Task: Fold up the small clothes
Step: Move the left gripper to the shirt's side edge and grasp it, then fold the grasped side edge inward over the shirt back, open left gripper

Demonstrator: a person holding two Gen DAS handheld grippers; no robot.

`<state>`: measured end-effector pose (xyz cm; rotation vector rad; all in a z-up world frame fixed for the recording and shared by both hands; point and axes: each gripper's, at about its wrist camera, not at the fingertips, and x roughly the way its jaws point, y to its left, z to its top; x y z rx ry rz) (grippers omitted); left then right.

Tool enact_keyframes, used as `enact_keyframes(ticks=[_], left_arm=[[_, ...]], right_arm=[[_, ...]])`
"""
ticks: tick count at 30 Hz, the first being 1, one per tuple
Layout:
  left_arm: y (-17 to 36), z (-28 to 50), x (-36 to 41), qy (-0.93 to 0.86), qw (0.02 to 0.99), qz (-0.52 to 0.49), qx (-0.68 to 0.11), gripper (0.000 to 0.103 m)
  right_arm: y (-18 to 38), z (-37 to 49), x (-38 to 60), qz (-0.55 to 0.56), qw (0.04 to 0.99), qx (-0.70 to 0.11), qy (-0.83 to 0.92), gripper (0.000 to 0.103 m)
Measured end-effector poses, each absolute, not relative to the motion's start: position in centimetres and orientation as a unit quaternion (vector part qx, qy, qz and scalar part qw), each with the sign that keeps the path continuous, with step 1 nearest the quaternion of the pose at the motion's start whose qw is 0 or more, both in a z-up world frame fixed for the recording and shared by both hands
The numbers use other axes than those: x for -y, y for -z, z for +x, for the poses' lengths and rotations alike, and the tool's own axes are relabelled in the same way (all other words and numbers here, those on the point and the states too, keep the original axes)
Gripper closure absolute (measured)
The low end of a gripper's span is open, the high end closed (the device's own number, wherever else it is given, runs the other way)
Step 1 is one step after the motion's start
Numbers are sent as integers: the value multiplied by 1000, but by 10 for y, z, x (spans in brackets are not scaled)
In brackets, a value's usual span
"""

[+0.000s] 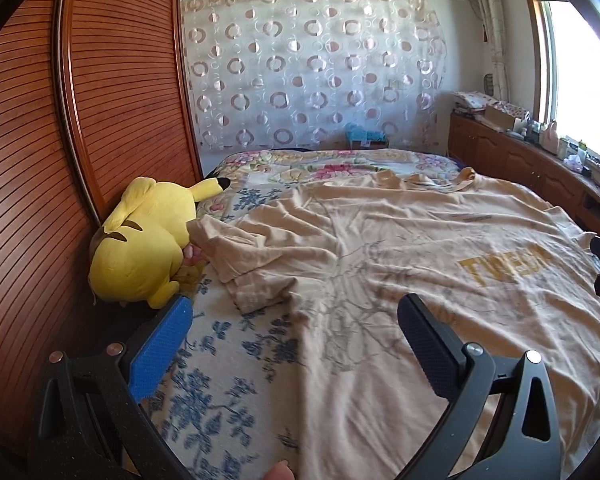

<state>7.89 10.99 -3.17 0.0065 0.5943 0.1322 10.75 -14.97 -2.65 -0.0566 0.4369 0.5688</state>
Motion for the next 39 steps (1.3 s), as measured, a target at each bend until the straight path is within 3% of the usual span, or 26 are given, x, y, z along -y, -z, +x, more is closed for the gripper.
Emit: enact_keyframes(ticks=[8, 15, 23, 29, 31, 33, 34, 36, 39], left_arm=[[46, 113, -142, -66, 938, -20, -339, 1], [65, 142, -165, -54, 915, -61, -395, 22], [78, 167, -183, -43, 897, -108, -427, 38], [83, 178, -182, -45, 890, -110, -439, 45], [84, 180, -183, -50, 892, -100, -438, 51], [84, 180, -179, -55, 893, -75, -441, 72], [84, 181, -177, -58, 893, -61, -443, 75], [82, 182, -175, -46, 891, -57, -447, 92], [75, 184, -172, -32, 892, -54, -448, 96]], right_arm=[[25, 135, 140, -34, 917, -249, -311, 1], [25, 148, 137, -41, 908, -270, -319, 1], [22, 147, 131, -64, 898, -289, -327, 2], [16, 148, 123, -71, 894, -287, -335, 2], [16, 149, 120, -76, 894, -286, -337, 2], [16, 150, 118, -80, 893, -288, -337, 2], [17, 151, 116, -80, 893, -288, -338, 2], [16, 151, 116, -78, 892, -289, -338, 2], [16, 151, 117, -76, 893, -289, -337, 2]])
